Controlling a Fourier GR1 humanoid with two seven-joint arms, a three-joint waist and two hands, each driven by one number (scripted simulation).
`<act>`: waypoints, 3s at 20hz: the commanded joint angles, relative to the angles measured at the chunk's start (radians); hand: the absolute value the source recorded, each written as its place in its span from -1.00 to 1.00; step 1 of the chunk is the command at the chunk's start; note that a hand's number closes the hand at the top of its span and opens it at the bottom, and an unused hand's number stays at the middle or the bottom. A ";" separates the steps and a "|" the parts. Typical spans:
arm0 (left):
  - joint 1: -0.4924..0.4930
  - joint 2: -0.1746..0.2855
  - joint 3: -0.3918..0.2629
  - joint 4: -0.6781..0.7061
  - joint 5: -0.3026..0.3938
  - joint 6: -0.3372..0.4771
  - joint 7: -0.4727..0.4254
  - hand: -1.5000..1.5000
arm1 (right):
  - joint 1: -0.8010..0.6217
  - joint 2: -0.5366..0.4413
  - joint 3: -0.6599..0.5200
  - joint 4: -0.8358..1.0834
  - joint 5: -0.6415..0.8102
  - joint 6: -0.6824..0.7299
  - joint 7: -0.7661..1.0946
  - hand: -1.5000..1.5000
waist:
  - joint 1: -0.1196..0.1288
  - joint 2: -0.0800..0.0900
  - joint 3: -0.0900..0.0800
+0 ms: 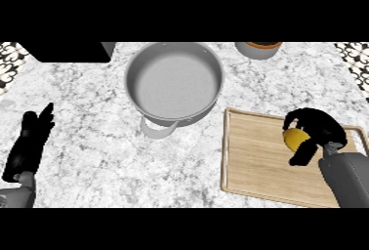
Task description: Pick the lemon from the tray and place it in the pot
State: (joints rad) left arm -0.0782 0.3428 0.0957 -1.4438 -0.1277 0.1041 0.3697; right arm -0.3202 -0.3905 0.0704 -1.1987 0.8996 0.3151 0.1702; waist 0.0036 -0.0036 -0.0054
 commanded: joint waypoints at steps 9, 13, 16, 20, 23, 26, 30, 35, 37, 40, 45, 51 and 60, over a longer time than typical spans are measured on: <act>-0.001 -0.022 0.012 -0.076 -0.037 -0.008 0.071 0.00 | 0.063 0.001 0.001 -0.220 0.096 -0.070 0.016 1.00 | -0.004 0.001 0.005; 0.021 -0.034 0.021 -0.038 -0.043 -0.022 0.021 0.00 | 0.035 0.016 -0.010 -0.211 0.160 -0.115 0.052 1.00 | -0.001 0.003 0.005; -0.030 -0.017 0.058 -0.034 -0.030 -0.050 0.045 0.00 | 0.063 -0.004 -0.053 -0.209 0.157 -0.097 0.029 1.00 | -0.004 0.003 0.005; 0.027 -0.067 0.029 -0.013 -0.066 -0.011 -0.027 0.00 | 0.022 -0.015 -0.089 -0.271 0.165 -0.114 0.061 1.00 | -0.004 0.003 0.005; -0.002 -0.028 0.060 0.010 -0.034 -0.048 -0.010 0.00 | -0.010 0.035 -0.135 -0.382 0.091 -0.151 0.075 1.00 | -0.009 0.001 0.005; 0.014 -0.035 0.045 -0.029 -0.055 -0.033 0.017 0.00 | 0.010 0.040 -0.119 -0.531 0.089 -0.212 0.030 1.00 | -0.011 -0.003 0.005; -0.002 -0.058 0.025 -0.035 -0.066 -0.022 0.037 0.00 | -0.060 0.120 -0.143 -0.667 -0.021 -0.233 0.030 1.00 | -0.013 -0.004 0.006; 0.021 -0.078 0.023 -0.048 -0.072 -0.015 0.019 0.00 | -0.176 0.117 -0.104 -0.816 -0.008 -0.110 0.172 1.00 | -0.005 -0.001 0.005; -0.002 -0.047 0.045 -0.041 -0.065 -0.036 0.032 0.00 | -0.278 0.118 -0.103 -0.820 -0.033 -0.043 0.234 1.00 | -0.001 0.001 0.005; 0.018 -0.047 0.052 -0.042 -0.049 -0.054 0.008 0.00 | -0.450 0.156 -0.047 -0.683 -0.021 0.021 0.319 1.00 | 0.012 0.002 0.004; -0.011 -0.031 0.073 -0.010 -0.047 -0.069 0.018 0.00 | -0.577 0.261 0.004 -0.583 -0.013 0.037 0.429 1.00 | 0.008 0.003 0.005; -0.034 -0.059 0.041 -0.029 -0.074 -0.053 0.025 0.00 | -0.781 0.334 -0.021 -0.265 0.017 -0.010 0.465 1.00 | 0.016 0.006 0.004; -0.079 -0.056 0.052 0.027 -0.062 -0.080 0.030 0.00 | -0.844 0.390 0.010 0.139 -0.039 -0.187 0.370 1.00 | 0.025 0.012 0.005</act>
State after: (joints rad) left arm -0.1215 0.2808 0.1469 -1.4381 -0.1980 0.0443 0.3816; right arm -1.1202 -0.0153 0.0718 -1.2332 0.8892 0.2015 0.5735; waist 0.0217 0.0049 -0.0010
